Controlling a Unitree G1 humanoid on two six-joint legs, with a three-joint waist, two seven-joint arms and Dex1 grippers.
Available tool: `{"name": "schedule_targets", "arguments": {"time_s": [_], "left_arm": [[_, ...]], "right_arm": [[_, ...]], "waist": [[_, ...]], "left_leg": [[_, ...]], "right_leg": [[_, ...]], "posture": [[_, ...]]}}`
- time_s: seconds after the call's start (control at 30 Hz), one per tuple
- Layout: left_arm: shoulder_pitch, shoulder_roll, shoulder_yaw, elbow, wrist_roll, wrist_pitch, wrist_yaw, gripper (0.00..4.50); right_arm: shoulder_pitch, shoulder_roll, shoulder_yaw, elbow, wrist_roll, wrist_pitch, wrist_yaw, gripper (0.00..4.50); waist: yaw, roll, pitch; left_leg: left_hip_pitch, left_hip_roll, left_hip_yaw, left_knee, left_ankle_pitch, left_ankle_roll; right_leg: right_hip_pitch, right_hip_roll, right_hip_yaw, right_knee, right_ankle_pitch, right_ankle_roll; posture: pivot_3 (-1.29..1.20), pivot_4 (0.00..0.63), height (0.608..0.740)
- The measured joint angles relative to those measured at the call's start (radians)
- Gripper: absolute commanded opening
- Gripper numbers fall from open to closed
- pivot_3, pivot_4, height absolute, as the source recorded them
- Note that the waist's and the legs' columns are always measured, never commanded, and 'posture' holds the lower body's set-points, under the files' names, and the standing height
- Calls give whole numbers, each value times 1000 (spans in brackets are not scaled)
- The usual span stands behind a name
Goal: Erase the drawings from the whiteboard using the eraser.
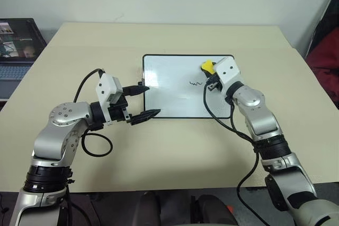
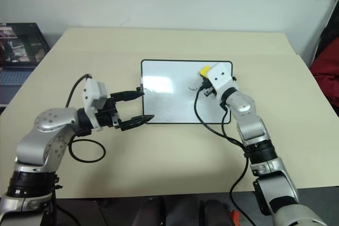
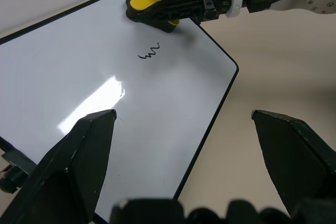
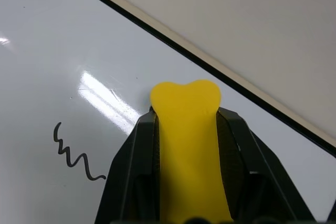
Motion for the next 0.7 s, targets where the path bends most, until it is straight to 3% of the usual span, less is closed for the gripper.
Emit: {"name": "schedule_targets", "arguments": {"time_s": [0.2,0.47,0.6,0.7], "left_arm": [[1,0,0,-2,-1,0,4,4500],[2,0,3,-6,-1,1,5,4500],[14,0,13,-2,-1,1,9,4500],[25,4,37,14,1,1,22,4500]], "right_arm": [[59,45,81,50,-43,-104,3,1120],[79,82,151,107,-88,-132,30,1120],[119,72,170,29,-81,-94,89,1119],[137,42,160,-105,-51,13,146,1119]], "waist": [[-13,-2,-1],[-17,-2,-2],[-14,-1,-1],[-9,1,1]], "left_leg": [[8,0,-1,0,0,1],[31,1,-2,-1,0,1],[29,1,-4,-1,1,1],[13,0,-5,0,1,2]], "right_leg": [[7,0,0,0,-1,2],[23,-1,1,-2,-2,2],[21,-1,2,-2,-2,2],[13,-1,0,-1,-2,2]], "posture": [[0,150,740],[0,150,740],[0,150,740],[0,150,740]]}}
